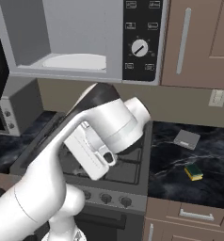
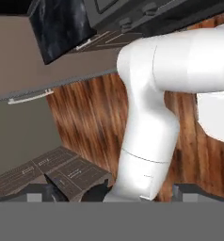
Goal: Place the sponge inside the microwave to prepare for sanitizing.
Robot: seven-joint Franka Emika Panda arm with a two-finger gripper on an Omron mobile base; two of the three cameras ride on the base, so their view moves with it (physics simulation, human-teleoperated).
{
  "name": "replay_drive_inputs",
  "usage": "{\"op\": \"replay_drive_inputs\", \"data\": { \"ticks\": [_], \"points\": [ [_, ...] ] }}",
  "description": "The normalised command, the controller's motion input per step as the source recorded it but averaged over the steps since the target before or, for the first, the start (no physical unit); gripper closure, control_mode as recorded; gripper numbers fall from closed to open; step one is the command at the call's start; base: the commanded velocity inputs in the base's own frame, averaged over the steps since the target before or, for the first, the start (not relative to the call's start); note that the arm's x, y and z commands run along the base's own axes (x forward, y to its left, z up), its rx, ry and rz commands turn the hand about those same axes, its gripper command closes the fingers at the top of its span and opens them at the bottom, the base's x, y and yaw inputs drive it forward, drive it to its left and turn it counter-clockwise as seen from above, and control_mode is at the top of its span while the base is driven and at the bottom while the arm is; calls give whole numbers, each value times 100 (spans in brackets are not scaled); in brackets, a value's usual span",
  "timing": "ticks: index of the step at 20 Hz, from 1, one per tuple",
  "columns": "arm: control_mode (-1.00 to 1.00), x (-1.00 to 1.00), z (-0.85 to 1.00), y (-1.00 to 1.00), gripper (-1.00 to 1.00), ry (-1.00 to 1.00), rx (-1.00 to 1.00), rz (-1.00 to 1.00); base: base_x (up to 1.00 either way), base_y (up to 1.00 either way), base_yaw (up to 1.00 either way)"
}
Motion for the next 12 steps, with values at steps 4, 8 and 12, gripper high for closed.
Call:
{"op": "replay_drive_inputs", "data": {
  "ticks": [4,8,12],
  "points": [
    [-100,43,5,2,-100,0,38,1,0,0,0],
    [-100,21,0,11,-100,-1,40,0,0,0,0],
    [-100,0,11,86,-100,-15,19,0,0,0,0]
  ]
}}
